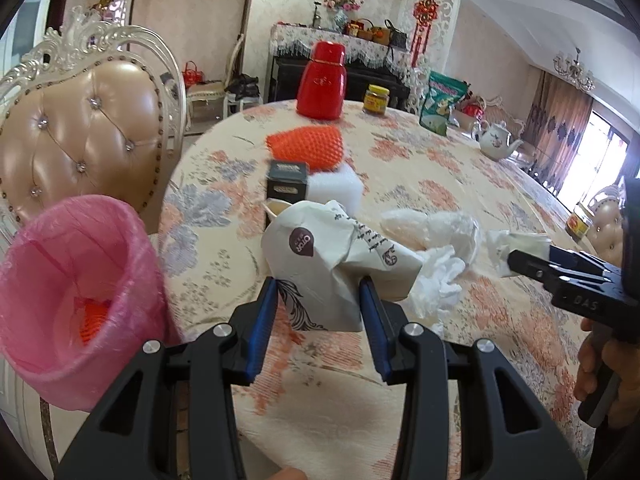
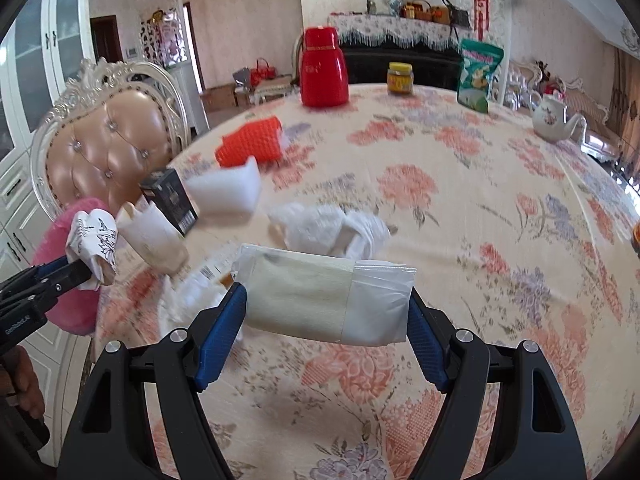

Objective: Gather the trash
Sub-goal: 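Carry both items over the wastebasket and open both tools to drop them, then move both open tools back toward the remaining trash on the table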

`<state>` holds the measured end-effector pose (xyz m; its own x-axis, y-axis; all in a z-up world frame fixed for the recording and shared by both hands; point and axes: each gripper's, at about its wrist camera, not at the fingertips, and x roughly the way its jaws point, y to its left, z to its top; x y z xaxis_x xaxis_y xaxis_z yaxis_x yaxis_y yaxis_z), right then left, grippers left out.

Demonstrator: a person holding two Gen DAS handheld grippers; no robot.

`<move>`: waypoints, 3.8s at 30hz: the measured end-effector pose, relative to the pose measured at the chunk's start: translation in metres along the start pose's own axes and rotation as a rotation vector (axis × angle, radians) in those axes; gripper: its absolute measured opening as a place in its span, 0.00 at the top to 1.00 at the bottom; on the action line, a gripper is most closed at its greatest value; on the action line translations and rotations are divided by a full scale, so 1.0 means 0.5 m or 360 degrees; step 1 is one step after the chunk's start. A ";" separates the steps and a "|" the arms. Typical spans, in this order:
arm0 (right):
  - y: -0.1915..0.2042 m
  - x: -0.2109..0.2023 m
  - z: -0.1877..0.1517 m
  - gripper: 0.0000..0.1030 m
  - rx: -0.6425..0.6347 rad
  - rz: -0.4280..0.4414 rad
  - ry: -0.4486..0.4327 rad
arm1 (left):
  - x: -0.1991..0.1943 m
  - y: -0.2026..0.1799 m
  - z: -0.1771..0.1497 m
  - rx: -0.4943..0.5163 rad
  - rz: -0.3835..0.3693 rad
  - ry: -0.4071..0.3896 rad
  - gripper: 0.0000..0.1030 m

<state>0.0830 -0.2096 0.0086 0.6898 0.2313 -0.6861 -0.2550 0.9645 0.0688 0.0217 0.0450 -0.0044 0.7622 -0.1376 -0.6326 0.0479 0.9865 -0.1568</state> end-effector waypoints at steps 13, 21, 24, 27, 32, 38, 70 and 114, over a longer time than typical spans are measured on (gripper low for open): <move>0.075 -0.024 0.051 0.29 -0.0068 0.0082 -0.0096 | -0.061 0.097 0.023 -0.0086 0.0131 -0.0106 0.60; 0.152 -0.024 0.080 0.29 -0.0143 0.0155 -0.0129 | -0.105 0.175 0.030 -0.0147 0.0228 -0.0161 0.60; 0.184 -0.023 0.092 0.29 -0.0176 0.0187 -0.0141 | -0.123 0.206 0.029 -0.0167 0.0264 -0.0178 0.60; 0.221 -0.020 0.104 0.29 -0.0209 0.0226 -0.0147 | -0.142 0.235 0.029 -0.0188 0.0302 -0.0192 0.60; 0.285 -0.014 0.119 0.29 -0.0273 0.0286 -0.0155 | -0.165 0.282 0.023 -0.0231 0.0359 -0.0204 0.60; 0.360 0.000 0.132 0.29 -0.0347 0.0358 -0.0151 | -0.189 0.338 0.015 -0.0281 0.0418 -0.0214 0.60; 0.664 0.101 0.160 0.29 -0.0612 0.0663 -0.0044 | -0.239 0.491 -0.016 -0.0437 0.0591 -0.0207 0.60; 0.550 0.068 0.167 0.18 -0.0490 0.0566 -0.0104 | -0.195 0.424 0.012 -0.0354 0.0471 -0.0173 0.46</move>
<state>0.0932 0.0744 0.0647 0.5617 0.5575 -0.6113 -0.6653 0.7435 0.0668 -0.0387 0.2679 0.0286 0.7868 0.1721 -0.5928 -0.3164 0.9370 -0.1480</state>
